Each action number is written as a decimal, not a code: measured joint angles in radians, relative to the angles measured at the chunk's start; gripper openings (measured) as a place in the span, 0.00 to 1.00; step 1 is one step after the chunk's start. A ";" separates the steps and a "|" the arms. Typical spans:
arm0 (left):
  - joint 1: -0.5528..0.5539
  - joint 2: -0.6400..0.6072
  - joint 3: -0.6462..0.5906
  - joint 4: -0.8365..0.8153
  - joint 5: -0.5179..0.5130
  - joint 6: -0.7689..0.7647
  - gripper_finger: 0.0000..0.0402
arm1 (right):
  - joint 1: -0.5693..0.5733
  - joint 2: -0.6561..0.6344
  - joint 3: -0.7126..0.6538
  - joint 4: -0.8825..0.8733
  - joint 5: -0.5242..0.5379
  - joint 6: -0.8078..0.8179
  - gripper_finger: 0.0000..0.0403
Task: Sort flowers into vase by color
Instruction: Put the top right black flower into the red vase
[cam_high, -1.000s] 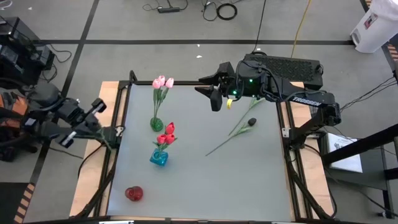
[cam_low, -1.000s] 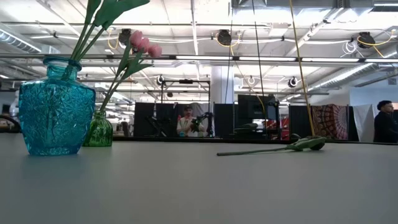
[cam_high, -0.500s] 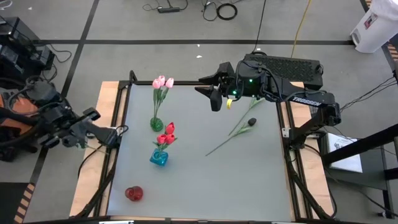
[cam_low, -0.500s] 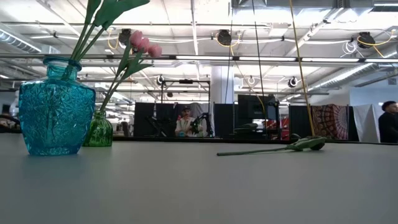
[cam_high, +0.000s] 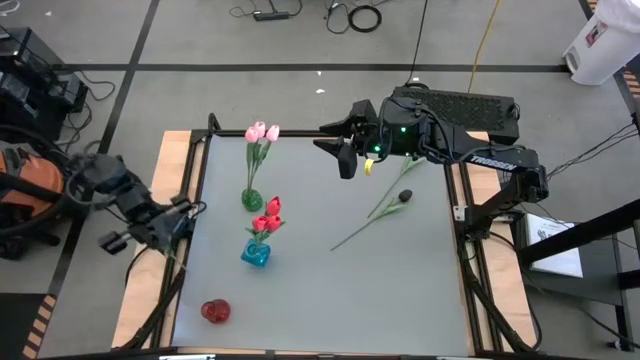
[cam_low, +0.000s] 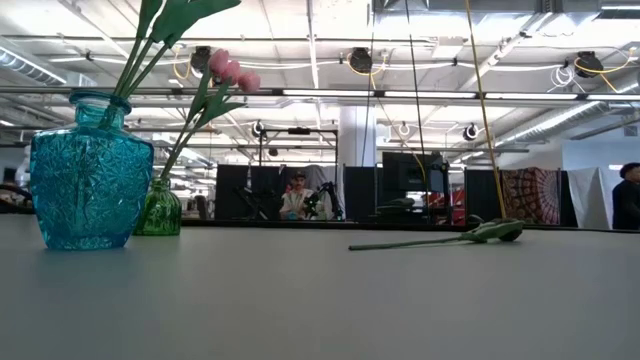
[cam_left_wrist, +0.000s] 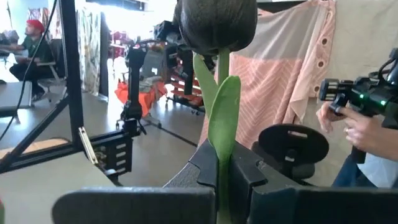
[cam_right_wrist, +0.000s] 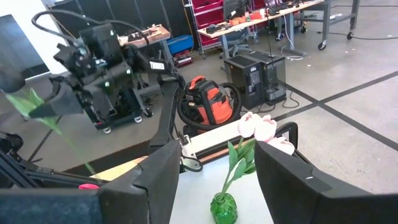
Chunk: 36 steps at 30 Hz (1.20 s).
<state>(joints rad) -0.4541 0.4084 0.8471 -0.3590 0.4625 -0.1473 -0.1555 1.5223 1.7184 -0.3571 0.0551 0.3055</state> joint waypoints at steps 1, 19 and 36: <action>0.000 0.000 -0.022 0.033 0.000 -0.002 0.03 | 0.000 0.000 0.000 0.000 0.000 0.000 0.49; -0.103 0.066 -0.219 0.397 -0.028 -0.130 0.03 | 0.000 0.000 0.000 0.000 0.000 0.000 0.49; -0.290 0.223 -0.219 0.484 -0.178 -0.019 0.03 | 0.000 0.000 0.000 0.000 0.000 0.000 0.49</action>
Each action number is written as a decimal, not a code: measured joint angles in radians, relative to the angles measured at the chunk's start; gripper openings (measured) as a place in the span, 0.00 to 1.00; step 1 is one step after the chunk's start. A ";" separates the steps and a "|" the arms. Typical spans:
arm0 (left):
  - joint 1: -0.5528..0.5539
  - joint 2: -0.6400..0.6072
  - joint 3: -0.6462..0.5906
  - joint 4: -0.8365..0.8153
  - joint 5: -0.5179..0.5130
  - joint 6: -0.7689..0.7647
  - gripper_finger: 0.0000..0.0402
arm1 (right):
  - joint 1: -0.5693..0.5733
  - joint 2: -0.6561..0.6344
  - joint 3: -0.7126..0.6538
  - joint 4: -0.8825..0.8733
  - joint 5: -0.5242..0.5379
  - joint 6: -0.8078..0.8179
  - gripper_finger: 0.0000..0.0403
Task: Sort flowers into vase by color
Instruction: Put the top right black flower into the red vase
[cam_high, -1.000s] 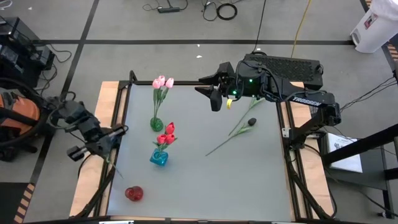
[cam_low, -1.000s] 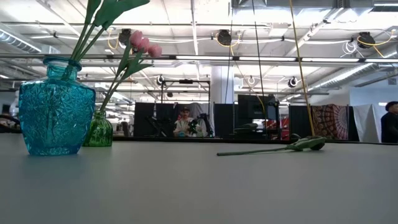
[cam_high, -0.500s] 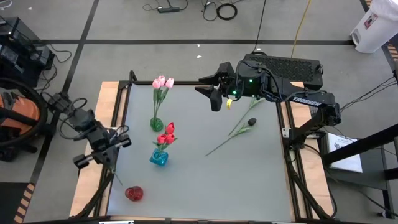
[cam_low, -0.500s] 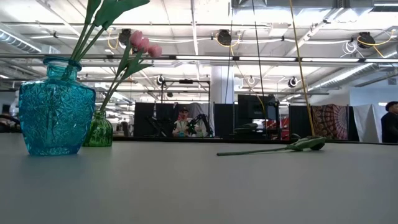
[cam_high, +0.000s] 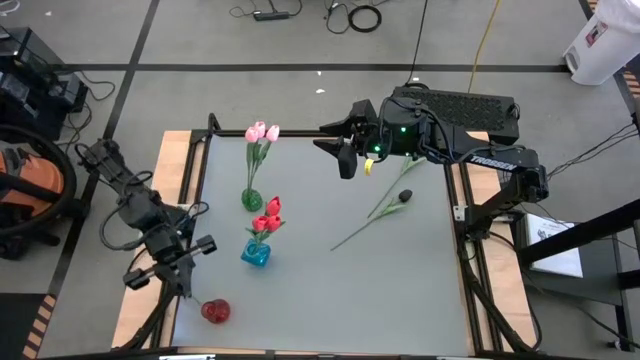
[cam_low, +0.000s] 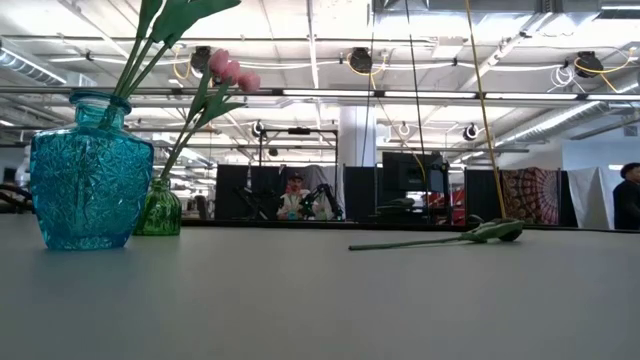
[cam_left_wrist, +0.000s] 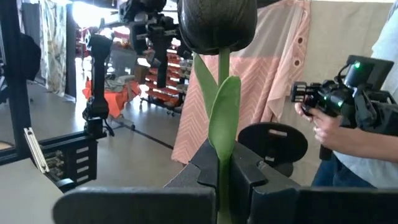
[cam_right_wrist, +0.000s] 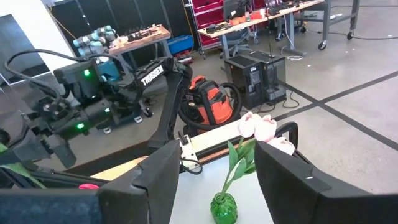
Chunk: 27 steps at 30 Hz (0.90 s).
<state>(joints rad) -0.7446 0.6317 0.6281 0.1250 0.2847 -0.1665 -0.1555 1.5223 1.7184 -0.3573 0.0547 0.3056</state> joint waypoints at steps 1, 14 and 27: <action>-0.006 0.008 0.000 0.004 -0.003 0.007 0.03 | 0.000 0.000 0.000 0.000 0.000 0.000 0.49; -0.023 0.113 0.000 0.056 -0.015 0.026 0.03 | 0.000 0.000 0.000 0.000 0.000 0.000 0.49; -0.024 0.153 0.000 0.042 -0.006 0.017 0.03 | 0.000 0.000 0.000 0.000 0.000 0.000 0.49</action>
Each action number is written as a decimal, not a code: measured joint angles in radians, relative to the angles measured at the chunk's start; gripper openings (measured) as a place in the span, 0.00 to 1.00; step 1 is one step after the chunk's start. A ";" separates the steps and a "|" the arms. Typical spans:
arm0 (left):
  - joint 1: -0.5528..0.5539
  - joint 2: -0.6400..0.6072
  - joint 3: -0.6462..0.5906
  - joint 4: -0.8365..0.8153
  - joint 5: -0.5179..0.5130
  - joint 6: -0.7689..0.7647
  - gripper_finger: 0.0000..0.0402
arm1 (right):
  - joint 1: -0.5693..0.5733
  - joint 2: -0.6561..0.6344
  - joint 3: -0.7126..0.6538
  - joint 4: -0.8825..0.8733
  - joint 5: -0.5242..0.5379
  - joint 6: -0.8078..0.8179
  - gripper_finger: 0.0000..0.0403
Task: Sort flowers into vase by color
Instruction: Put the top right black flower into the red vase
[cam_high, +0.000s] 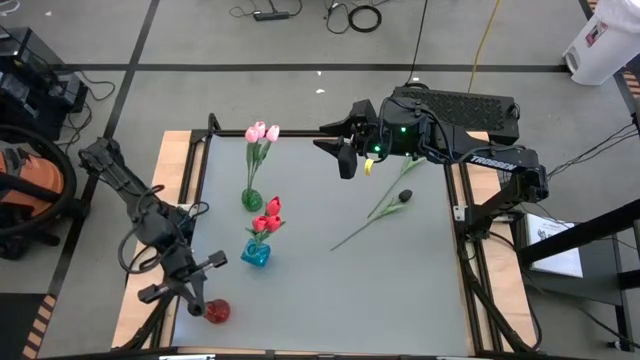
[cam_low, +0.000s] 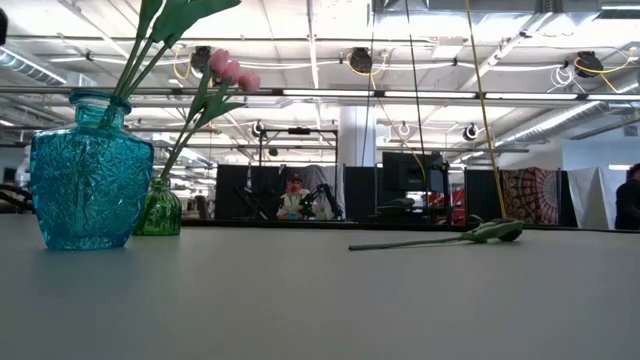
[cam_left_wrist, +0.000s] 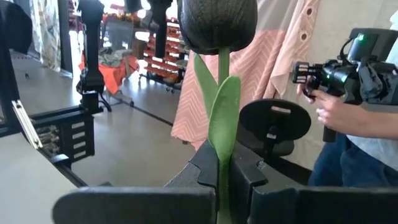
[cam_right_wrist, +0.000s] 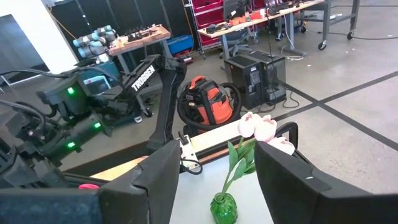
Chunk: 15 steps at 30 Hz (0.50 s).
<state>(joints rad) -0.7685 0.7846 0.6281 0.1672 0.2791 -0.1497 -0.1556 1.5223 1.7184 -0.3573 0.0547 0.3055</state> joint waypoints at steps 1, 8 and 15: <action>0.000 0.002 0.000 -0.005 0.000 0.000 0.03 | 0.000 0.000 0.000 0.000 0.000 0.000 0.49; 0.000 0.012 0.000 -0.053 0.003 0.000 0.03 | 0.000 0.000 0.000 0.000 0.000 0.000 0.49; 0.000 0.012 0.000 -0.053 0.004 -0.001 0.03 | 0.000 0.000 0.000 0.000 0.000 0.000 0.49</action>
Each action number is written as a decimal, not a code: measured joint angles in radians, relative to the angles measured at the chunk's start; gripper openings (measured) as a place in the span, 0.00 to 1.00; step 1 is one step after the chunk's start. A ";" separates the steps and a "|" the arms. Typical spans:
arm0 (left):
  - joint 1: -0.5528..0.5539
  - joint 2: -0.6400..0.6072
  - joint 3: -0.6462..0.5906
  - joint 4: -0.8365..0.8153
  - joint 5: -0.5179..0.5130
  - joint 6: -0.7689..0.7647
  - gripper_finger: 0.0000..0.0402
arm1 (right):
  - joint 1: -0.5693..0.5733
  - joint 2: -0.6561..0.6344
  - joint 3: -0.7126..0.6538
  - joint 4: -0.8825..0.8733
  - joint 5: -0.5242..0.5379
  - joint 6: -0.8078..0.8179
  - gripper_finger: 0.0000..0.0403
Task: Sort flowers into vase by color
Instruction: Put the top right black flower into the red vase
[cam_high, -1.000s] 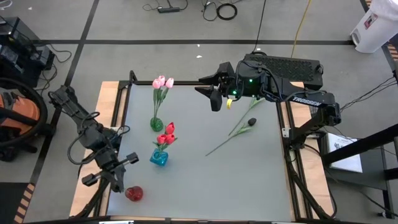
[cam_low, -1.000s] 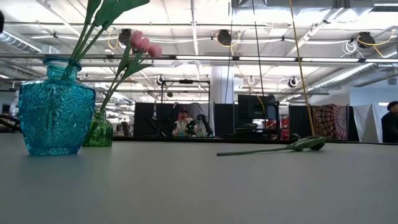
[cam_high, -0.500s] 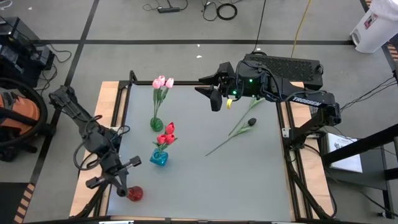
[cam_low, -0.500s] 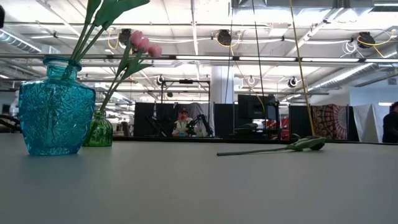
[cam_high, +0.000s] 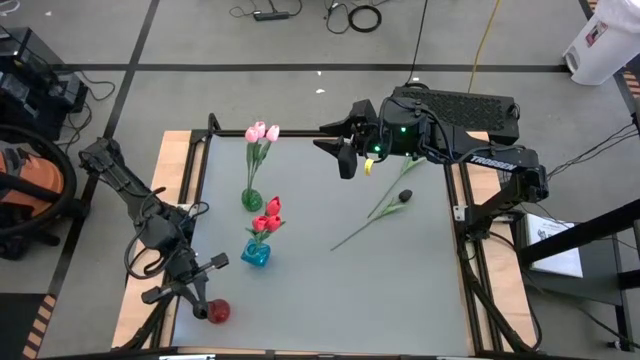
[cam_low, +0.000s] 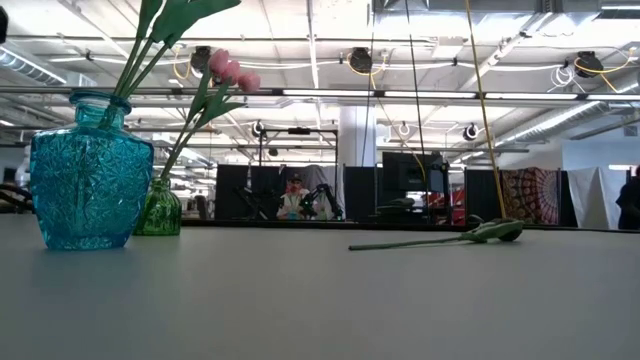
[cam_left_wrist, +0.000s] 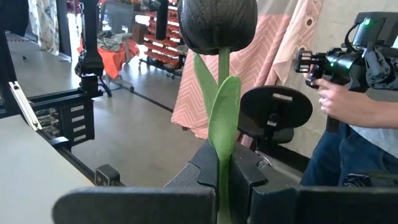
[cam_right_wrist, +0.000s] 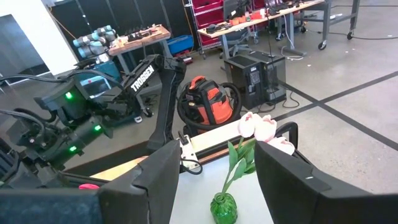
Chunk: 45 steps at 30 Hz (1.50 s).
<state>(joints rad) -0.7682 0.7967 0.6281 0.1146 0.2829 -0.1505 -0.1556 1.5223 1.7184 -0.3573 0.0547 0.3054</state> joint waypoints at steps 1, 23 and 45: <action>0.000 0.000 0.000 0.000 0.000 0.000 0.03 | 0.000 0.000 0.000 0.000 0.000 0.000 0.49; 0.000 0.000 0.000 -0.001 -0.008 0.000 0.16 | 0.000 0.000 0.000 0.000 0.000 0.000 0.49; 0.000 -0.010 0.000 -0.012 -0.013 -0.039 0.49 | 0.000 0.000 0.000 0.000 0.000 0.000 0.49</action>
<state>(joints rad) -0.7681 0.7868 0.6285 0.1025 0.2703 -0.1890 -0.1558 1.5223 1.7184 -0.3569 0.0544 0.3055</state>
